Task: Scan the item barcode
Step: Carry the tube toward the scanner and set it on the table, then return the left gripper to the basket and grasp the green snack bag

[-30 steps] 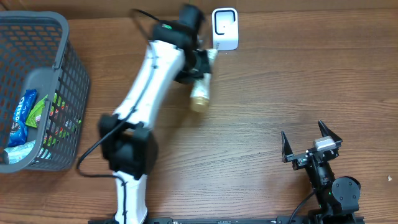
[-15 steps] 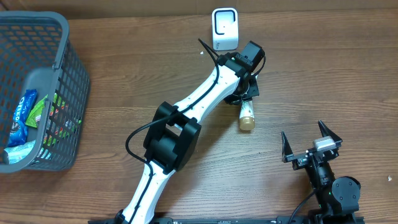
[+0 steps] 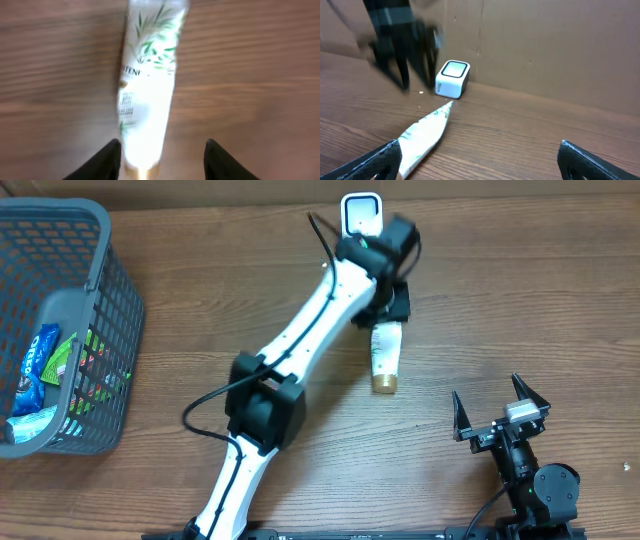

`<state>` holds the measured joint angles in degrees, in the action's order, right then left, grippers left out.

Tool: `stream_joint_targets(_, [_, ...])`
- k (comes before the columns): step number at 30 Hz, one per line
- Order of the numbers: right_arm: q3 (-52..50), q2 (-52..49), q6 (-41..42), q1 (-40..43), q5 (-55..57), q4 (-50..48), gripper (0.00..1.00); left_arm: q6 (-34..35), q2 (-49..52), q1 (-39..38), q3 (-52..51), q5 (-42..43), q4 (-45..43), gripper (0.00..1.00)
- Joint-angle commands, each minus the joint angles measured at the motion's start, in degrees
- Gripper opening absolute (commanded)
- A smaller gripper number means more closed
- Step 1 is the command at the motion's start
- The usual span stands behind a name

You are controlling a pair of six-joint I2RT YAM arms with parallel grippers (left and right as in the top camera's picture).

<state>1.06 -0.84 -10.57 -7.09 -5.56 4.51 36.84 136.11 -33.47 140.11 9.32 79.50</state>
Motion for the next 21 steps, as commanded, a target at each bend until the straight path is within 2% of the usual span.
stream_joint_targets(1, [-0.6, 0.7, 0.0, 0.3, 0.1, -0.3, 1.00, -6.5, -1.8, 4.7, 16.5, -1.7, 8.7, 0.49])
stream_joint_targets(4, [-0.6, 0.7, 0.0, 0.3, 0.1, -0.3, 1.00, -7.7, -2.4, 8.5, 29.3, -4.1, 17.2, 0.55])
stream_joint_targets(6, [-0.6, 0.7, 0.0, 0.3, 0.1, -0.3, 1.00, -15.4, -4.2, 11.9, 35.1, -0.5, 17.3, 0.73])
stream_joint_targets(11, [-0.6, 0.7, 0.0, 0.3, 0.1, -0.3, 1.00, -15.5, -12.9, 21.8, 36.5, -3.0, 17.3, 0.72])
stream_joint_targets(15, [-0.6, 0.7, 0.0, 0.3, 0.1, -0.3, 1.00, -15.7, -20.6, 33.0, 34.6, -4.7, 17.3, 0.72])
stream_joint_targets(19, [-0.6, 0.7, 0.0, 0.3, 0.1, -0.3, 1.00, -15.9, -28.3, 47.2, 26.8, -9.8, 17.3, 0.72])
stream_joint_targets(21, [-0.6, 0.7, 0.0, 0.3, 0.1, -0.3, 1.00, -16.7, -30.6, 54.2, 22.2, -9.7, 17.3, 0.72])
